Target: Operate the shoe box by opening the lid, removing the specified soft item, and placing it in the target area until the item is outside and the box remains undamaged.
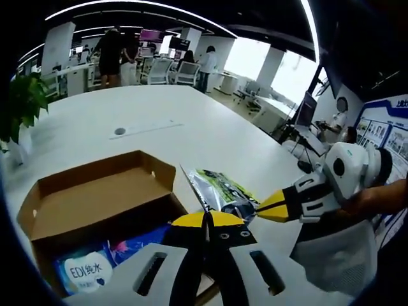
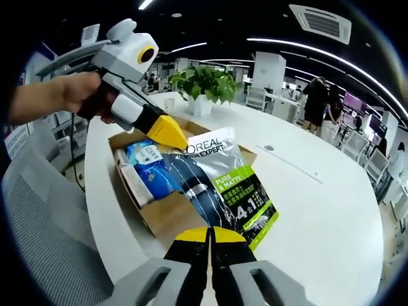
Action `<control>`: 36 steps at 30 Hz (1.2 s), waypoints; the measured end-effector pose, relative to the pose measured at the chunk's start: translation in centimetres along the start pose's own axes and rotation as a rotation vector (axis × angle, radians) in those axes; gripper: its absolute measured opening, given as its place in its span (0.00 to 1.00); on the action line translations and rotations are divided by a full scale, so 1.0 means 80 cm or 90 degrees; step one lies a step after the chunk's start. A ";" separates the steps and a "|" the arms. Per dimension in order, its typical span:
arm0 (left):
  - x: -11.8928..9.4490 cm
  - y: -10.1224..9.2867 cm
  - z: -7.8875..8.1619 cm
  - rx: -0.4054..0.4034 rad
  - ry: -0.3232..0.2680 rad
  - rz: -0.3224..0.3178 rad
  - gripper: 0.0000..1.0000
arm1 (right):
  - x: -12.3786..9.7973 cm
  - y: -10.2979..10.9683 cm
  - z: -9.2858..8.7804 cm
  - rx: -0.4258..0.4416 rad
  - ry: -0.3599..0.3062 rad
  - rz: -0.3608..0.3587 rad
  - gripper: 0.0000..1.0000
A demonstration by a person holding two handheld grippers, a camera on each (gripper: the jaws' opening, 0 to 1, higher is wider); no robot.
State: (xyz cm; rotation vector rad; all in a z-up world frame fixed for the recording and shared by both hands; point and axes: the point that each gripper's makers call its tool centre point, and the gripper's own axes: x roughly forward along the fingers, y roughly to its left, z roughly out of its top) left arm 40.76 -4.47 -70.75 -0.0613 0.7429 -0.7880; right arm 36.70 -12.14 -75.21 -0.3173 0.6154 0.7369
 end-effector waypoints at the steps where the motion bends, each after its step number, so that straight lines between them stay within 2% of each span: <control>1: 0.003 0.001 0.000 -0.001 0.001 -0.001 0.00 | 0.000 -0.002 -0.004 0.006 0.001 0.001 0.00; 18: 0.046 -0.002 -0.012 -0.003 0.027 -0.007 0.00 | 0.018 -0.029 -0.040 0.030 0.027 -0.010 0.00; 26: 0.064 0.006 -0.012 -0.007 0.039 0.006 0.00 | 0.037 -0.044 -0.051 0.048 0.031 -0.014 0.00; 36: 0.075 0.011 -0.018 -0.014 0.047 0.028 0.00 | 0.058 -0.049 -0.064 0.050 0.044 -0.017 0.00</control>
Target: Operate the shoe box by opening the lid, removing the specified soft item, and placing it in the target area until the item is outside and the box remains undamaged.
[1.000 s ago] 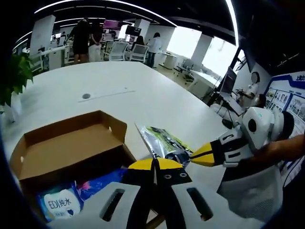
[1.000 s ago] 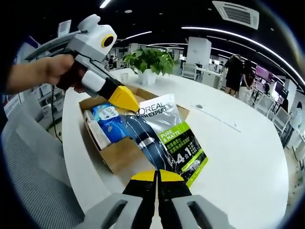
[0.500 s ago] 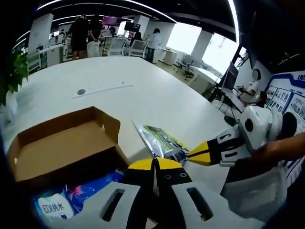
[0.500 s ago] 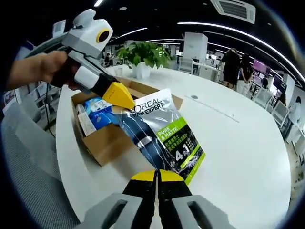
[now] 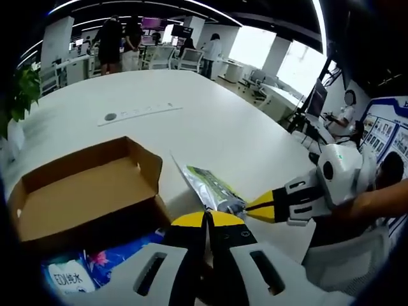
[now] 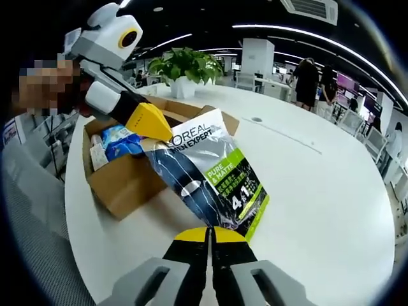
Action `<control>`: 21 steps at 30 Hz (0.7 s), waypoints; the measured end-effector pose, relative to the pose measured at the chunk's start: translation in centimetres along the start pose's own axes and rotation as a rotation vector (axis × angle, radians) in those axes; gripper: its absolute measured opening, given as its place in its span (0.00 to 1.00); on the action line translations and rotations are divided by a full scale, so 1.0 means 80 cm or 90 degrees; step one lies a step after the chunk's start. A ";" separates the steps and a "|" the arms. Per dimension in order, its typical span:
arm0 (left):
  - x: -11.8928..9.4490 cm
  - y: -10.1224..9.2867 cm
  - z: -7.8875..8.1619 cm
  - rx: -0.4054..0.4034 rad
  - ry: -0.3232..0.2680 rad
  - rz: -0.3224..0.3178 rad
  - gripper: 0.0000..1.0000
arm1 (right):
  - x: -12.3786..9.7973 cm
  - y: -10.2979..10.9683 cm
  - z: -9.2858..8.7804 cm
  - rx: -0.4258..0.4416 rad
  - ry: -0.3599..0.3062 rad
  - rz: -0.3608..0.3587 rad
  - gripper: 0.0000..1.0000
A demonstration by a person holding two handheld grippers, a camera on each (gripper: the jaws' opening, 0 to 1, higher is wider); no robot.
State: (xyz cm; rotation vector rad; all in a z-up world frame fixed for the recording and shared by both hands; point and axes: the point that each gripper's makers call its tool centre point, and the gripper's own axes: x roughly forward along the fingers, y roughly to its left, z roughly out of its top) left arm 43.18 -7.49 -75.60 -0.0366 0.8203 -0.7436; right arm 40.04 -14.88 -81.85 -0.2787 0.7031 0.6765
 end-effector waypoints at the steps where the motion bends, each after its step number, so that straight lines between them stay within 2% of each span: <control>1: 0.001 0.000 0.000 -0.001 0.000 0.002 0.00 | 0.003 -0.002 -0.001 0.003 0.001 -0.004 0.00; 4: 0.002 0.003 0.000 0.002 -0.002 0.008 0.00 | 0.007 -0.004 -0.002 0.023 0.001 -0.008 0.00; 8: 0.003 0.004 0.000 0.002 0.000 0.010 0.00 | 0.008 -0.004 0.005 0.021 -0.013 -0.011 0.00; 11: 0.005 0.004 0.000 0.003 0.001 0.011 0.00 | 0.009 -0.003 0.012 0.005 -0.025 -0.016 0.07; 21: 0.010 0.003 -0.004 0.017 0.013 0.013 0.00 | 0.017 0.010 0.035 -0.046 -0.059 -0.002 0.11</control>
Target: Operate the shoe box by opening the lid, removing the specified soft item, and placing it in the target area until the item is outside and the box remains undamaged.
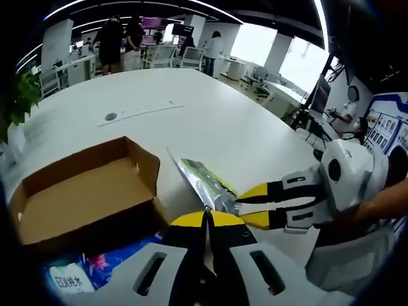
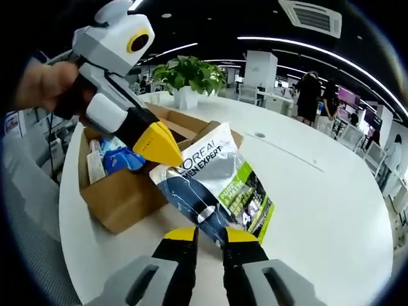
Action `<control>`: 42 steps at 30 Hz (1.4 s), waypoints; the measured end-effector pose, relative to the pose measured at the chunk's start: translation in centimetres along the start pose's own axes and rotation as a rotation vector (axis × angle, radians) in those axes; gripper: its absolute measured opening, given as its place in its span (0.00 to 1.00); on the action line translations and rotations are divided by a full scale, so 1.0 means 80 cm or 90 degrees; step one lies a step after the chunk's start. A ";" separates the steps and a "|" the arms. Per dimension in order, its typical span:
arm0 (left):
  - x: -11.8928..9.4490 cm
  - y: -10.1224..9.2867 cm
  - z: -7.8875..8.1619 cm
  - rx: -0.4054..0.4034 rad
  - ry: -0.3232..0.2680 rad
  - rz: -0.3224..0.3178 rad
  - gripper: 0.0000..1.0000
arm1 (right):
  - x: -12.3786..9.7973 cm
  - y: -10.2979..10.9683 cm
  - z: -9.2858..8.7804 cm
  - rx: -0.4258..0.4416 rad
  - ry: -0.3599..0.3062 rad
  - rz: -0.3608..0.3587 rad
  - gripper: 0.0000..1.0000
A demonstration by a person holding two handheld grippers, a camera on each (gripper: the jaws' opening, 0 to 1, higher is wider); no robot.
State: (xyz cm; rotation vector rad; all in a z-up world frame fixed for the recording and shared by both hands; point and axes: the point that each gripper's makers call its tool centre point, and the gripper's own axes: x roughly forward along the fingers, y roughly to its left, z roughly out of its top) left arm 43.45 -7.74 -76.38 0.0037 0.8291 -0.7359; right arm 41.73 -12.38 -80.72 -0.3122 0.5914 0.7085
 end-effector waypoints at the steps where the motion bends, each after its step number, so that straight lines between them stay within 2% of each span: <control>1: 0.000 -0.001 -0.001 -0.001 0.003 -0.003 0.00 | 0.001 0.002 0.004 -0.008 -0.008 0.005 0.11; 6: 0.002 -0.002 0.000 0.002 0.004 -0.002 0.00 | 0.010 0.014 0.005 -0.047 -0.003 0.025 0.08; 9: 0.002 0.000 -0.001 0.007 0.007 0.002 0.00 | 0.011 0.012 0.005 -0.048 -0.003 0.025 0.00; 17: 0.001 0.003 -0.002 0.002 0.012 0.004 0.00 | 0.010 0.011 0.007 -0.073 -0.005 0.036 0.00; 28: -0.004 0.009 0.004 0.006 0.002 0.011 0.01 | 0.010 0.012 0.010 -0.046 -0.016 0.037 0.00; 31: -0.010 0.012 0.007 0.007 -0.007 0.012 0.02 | 0.011 0.009 0.006 -0.036 -0.015 0.034 0.00; 42: -0.045 0.026 0.020 -0.010 -0.048 0.026 0.03 | 0.021 0.004 -0.006 -0.065 0.008 0.043 0.00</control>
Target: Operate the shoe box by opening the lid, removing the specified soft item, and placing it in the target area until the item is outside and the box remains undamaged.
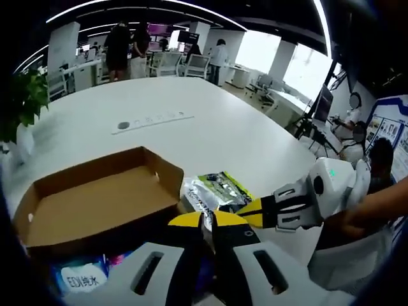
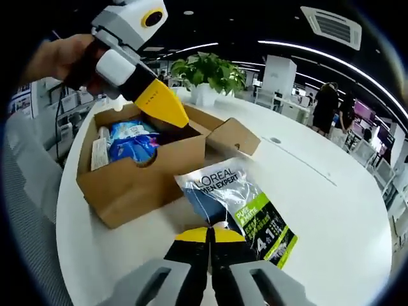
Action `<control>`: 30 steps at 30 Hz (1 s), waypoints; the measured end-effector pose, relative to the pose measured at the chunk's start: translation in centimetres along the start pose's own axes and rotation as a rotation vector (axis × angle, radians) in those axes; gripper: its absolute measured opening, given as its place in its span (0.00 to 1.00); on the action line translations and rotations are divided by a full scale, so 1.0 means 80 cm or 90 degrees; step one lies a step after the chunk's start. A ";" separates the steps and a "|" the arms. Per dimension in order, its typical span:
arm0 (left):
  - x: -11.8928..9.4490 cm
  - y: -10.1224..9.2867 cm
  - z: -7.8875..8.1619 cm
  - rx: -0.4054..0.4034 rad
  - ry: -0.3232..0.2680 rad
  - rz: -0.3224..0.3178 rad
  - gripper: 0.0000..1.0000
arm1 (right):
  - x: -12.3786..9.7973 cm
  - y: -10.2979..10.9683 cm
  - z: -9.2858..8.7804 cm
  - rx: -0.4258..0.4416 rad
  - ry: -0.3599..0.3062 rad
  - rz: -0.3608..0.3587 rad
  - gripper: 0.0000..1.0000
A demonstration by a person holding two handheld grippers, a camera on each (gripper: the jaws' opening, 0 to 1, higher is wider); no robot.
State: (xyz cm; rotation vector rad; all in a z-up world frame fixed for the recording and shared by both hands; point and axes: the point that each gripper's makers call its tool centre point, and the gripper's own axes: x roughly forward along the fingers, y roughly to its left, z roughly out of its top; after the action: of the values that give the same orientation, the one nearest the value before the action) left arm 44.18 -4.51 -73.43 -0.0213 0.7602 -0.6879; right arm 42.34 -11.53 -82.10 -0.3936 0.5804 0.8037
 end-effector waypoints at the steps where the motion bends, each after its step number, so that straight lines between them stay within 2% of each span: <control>1: -0.001 0.001 0.000 -0.001 -0.001 0.001 0.03 | 0.002 0.000 -0.003 -0.004 0.005 0.002 0.00; 10: -0.031 0.025 0.001 -0.006 -0.021 0.026 0.03 | 0.008 0.006 -0.028 -0.046 0.050 0.018 0.00; 19: -0.054 0.047 -0.004 -0.011 -0.032 0.047 0.06 | 0.006 0.008 -0.040 -0.030 0.075 0.014 0.00; 24: -0.070 0.057 -0.008 -0.010 -0.041 0.057 0.09 | -0.001 0.002 -0.041 -0.008 0.073 -0.007 0.10; 30: -0.089 0.072 -0.009 -0.011 -0.057 0.071 0.16 | -0.017 -0.016 -0.040 0.036 0.051 -0.053 0.29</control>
State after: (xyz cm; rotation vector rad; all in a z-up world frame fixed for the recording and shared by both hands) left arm 43.28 4.27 -70.99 -0.0258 0.6759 -0.5709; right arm 41.49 -14.81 -83.61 -0.3978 0.6562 0.6923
